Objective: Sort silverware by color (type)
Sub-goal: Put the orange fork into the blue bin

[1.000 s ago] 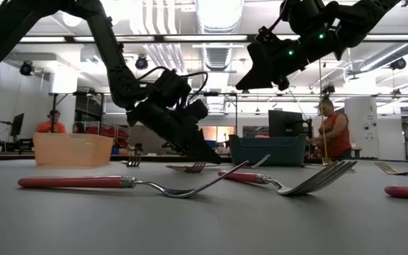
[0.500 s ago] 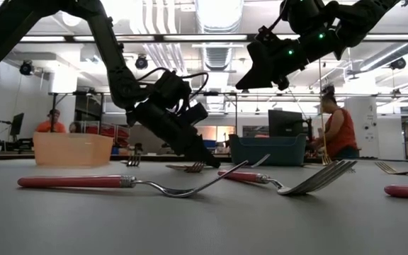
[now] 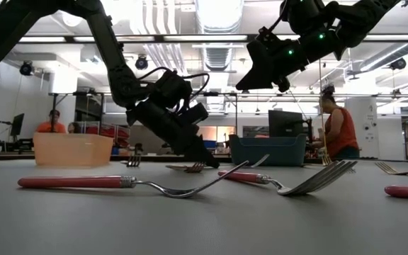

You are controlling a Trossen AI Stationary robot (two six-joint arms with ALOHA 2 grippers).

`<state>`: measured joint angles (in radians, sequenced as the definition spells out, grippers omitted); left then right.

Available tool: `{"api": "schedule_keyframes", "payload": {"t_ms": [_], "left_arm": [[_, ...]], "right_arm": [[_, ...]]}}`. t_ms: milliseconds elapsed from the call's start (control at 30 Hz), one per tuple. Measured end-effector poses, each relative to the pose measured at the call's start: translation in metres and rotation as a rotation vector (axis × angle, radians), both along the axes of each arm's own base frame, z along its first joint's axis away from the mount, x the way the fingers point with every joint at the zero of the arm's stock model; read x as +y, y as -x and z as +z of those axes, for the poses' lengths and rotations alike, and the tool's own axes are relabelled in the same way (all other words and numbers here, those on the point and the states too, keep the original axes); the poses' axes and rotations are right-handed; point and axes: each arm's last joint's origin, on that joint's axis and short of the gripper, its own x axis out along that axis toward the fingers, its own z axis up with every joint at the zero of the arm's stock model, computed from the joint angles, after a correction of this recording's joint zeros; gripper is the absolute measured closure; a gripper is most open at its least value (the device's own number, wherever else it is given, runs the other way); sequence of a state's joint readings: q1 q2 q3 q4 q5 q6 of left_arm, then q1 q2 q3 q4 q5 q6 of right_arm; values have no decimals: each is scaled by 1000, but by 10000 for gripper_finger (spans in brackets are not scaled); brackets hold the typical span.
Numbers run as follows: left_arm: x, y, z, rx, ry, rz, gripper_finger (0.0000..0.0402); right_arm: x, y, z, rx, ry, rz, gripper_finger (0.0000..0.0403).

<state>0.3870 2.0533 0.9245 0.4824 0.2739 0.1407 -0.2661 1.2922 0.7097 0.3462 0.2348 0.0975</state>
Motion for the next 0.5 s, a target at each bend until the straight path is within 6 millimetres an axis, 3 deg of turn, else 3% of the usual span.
{"api": "schedule_keyframes", "payload": {"t_ms": [267,500], "left_arm": [[-1,2,12,-8,-7,19,399],[-4,11,47,-98,-53,38,400]], "right_arm": [[0,0,0,-26,-46,-18,394],[0,0,0,-43,-73,-29,394]]}}
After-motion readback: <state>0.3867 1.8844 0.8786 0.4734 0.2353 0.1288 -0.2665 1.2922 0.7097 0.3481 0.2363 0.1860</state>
